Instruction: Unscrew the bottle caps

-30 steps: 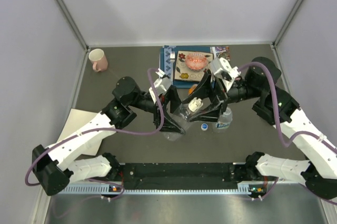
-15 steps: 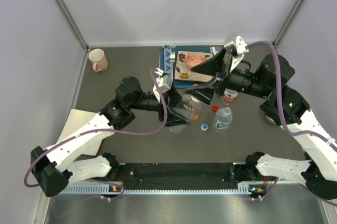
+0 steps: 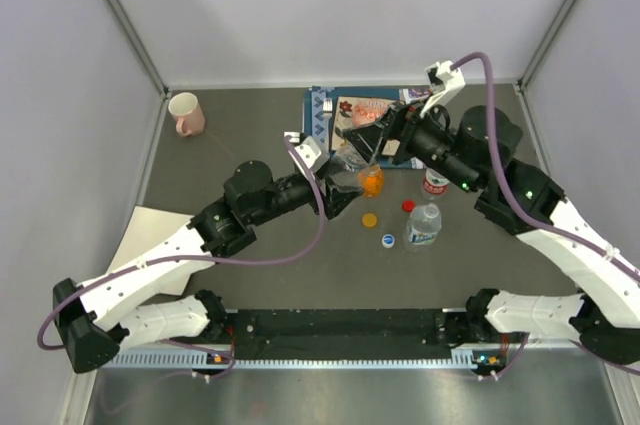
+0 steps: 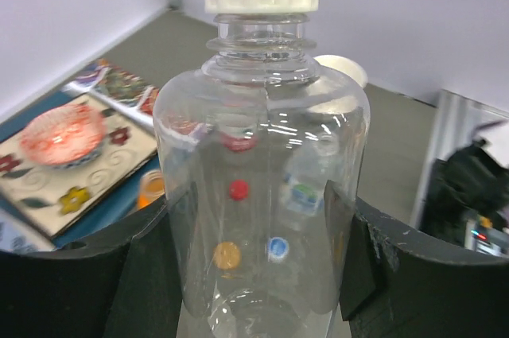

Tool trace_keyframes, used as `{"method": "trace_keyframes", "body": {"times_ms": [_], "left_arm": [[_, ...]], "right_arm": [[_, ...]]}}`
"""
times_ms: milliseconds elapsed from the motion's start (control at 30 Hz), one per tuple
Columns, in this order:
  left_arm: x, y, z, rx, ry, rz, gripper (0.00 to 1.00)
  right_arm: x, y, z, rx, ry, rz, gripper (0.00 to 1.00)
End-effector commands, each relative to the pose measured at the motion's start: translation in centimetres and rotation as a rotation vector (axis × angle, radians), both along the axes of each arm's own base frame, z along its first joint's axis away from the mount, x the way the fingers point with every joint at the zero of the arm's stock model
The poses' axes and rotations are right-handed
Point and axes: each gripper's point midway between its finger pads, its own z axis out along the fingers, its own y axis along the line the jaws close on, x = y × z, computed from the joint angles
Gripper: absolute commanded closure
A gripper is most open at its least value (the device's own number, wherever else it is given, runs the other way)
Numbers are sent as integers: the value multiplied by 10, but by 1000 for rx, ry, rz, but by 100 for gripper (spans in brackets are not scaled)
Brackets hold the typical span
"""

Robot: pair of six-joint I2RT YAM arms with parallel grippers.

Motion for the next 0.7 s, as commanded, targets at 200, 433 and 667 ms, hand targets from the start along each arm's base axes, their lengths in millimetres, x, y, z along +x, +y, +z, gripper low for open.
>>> {"method": "trace_keyframes", "body": {"times_ms": [200,433,667], "left_arm": [[41,27,4,-2,-89,355,62],[42,31,2,16,-119,378,62],[41,30,1,14,-122,372,61]], "right_arm": [[31,14,-15,6,91,-142,14],[37,28,-29,-19,119,-127,33],[38,31,-36,-32,127,-124,50]]}}
